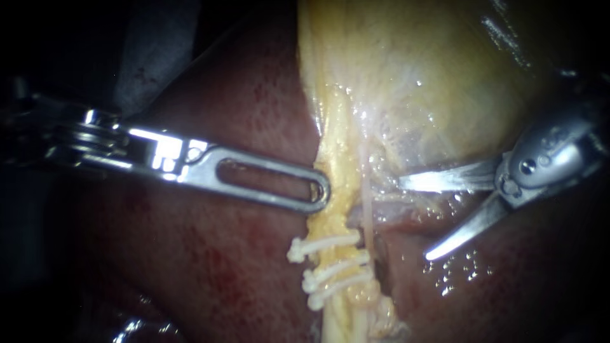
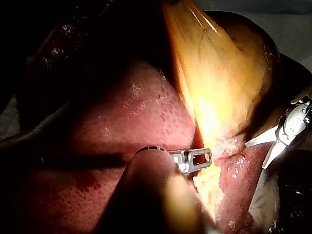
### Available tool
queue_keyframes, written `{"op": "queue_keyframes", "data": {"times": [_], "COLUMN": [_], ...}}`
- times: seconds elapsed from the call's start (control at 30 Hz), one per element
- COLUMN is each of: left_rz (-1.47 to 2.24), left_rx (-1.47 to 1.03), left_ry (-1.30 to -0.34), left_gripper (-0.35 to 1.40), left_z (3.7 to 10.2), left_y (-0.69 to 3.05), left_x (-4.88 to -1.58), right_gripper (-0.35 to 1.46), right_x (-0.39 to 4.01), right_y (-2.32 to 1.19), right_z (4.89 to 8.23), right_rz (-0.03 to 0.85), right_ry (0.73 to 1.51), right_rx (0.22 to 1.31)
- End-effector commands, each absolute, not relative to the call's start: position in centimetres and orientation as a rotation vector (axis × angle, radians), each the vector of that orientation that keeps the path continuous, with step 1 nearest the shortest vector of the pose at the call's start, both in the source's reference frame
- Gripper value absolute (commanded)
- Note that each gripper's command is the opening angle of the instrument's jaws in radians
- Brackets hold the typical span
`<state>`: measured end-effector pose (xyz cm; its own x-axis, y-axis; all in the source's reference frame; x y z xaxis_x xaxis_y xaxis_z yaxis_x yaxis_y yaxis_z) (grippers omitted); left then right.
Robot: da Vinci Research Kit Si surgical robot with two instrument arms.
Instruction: Go to the cutting position left tube
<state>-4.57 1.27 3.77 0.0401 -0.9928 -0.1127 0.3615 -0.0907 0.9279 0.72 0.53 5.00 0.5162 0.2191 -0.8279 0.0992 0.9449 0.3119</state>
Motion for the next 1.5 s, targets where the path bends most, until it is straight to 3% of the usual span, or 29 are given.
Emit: {"op": "queue_keyframes", "data": {"times": [0.03, 0.43, 0.67, 0.9, 1.3, 1.5], "left_rz": [-1.394, -1.401, -1.403, -1.403, -1.404, -1.404], "left_rx": [1.034, 1.045, 1.044, 1.044, 1.043, 1.043], "left_ry": [-0.842, -0.853, -0.854, -0.854, -0.854, -0.854], "left_gripper": [-0.35, -0.35, -0.35, -0.35, -0.35, -0.35], "left_z": [3.73, 3.51, 3.50, 3.50, 3.51, 3.51], "left_y": [1.27, 1.28, 1.28, 1.27, 1.28, 1.28], "left_x": [-4.54, -4.40, -4.41, -4.42, -4.44, -4.44], "right_gripper": [1.40, 1.27, 1.15, 1.12, 1.07, 1.05], "right_x": [0.72, 0.83, 0.95, 1.15, 0.95, 0.94], "right_y": [0.52, 0.41, 0.37, 0.41, 0.33, 0.35], "right_z": [5.01, 5.09, 5.14, 5.19, 5.17, 5.18], "right_rz": [0.069, 0.105, 0.159, 0.151, 0.139, 0.120], "right_ry": [1.027, 0.917, 0.784, 0.687, 0.663, 0.607], "right_rx": [0.362, 0.476, 0.579, 0.629, 0.684, 0.698]}}
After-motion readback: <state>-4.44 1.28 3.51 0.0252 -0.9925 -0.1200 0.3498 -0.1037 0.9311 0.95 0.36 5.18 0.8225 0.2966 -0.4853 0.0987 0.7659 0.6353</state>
